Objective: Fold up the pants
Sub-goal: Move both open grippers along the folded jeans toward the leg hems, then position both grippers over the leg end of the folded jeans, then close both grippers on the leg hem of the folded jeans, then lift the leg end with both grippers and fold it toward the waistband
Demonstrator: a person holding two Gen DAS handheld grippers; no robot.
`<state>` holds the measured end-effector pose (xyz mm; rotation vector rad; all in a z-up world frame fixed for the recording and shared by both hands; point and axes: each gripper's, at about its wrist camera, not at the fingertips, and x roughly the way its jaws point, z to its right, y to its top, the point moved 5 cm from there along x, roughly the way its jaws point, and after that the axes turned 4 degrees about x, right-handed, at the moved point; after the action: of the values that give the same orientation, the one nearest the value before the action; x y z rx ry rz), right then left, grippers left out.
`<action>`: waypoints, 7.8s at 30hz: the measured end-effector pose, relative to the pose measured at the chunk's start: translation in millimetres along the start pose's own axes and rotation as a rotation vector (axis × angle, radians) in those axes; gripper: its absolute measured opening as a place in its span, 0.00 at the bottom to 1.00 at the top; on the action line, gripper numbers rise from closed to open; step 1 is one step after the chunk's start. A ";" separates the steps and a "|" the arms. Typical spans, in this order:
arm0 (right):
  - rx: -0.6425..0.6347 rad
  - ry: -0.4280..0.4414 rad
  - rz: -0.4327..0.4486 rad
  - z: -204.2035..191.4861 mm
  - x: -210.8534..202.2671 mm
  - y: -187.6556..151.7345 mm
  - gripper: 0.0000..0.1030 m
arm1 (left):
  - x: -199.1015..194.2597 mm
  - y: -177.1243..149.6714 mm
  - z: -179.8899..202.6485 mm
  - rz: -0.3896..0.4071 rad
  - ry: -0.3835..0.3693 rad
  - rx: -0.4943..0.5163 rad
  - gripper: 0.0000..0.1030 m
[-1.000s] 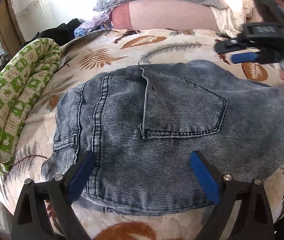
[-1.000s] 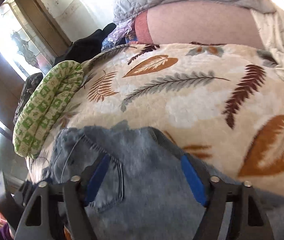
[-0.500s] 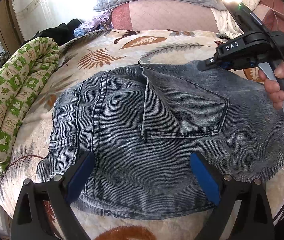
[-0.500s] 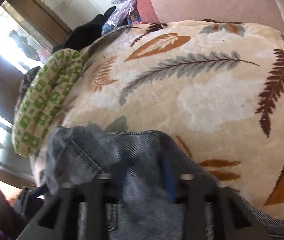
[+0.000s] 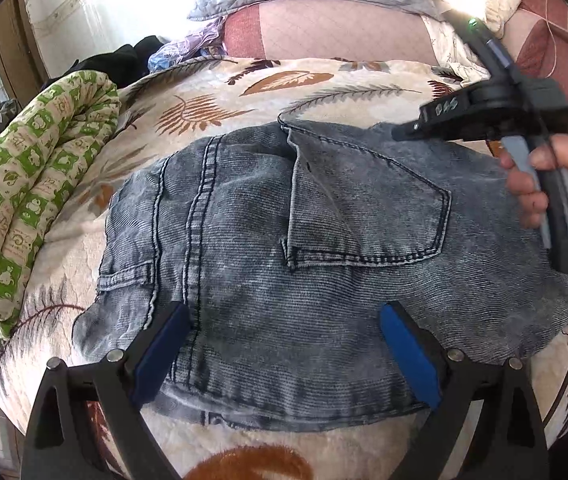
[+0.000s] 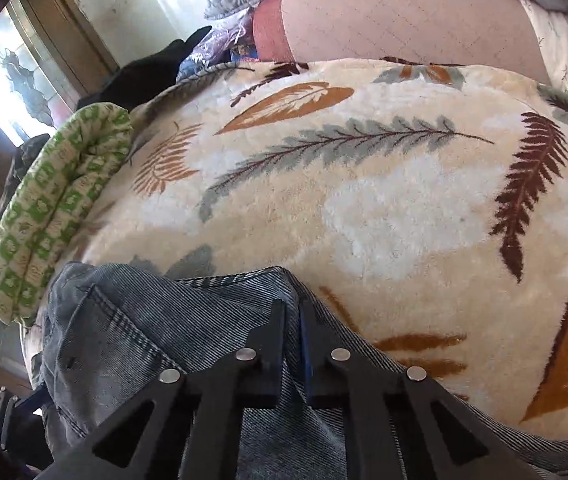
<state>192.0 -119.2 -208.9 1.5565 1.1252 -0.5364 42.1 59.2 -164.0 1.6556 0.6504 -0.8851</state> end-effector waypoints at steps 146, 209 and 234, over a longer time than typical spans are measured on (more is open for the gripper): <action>0.660 0.073 0.329 181.8 -305.4 -240.9 0.76 | -25.8 190.1 373.4 0.037 -0.410 0.694 0.94; 0.339 -0.113 0.558 140.4 -285.3 -179.9 0.15 | 2.8 187.1 367.7 -0.041 -1.076 0.662 0.16; 0.019 0.254 0.183 0.2 -180.1 -171.7 0.72 | 19.5 106.8 99.6 0.042 -0.824 0.076 0.48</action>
<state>-37.5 -193.7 -148.4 1.7593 1.1529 -0.2317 115.5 -64.7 -133.0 1.1996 0.0111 -1.4431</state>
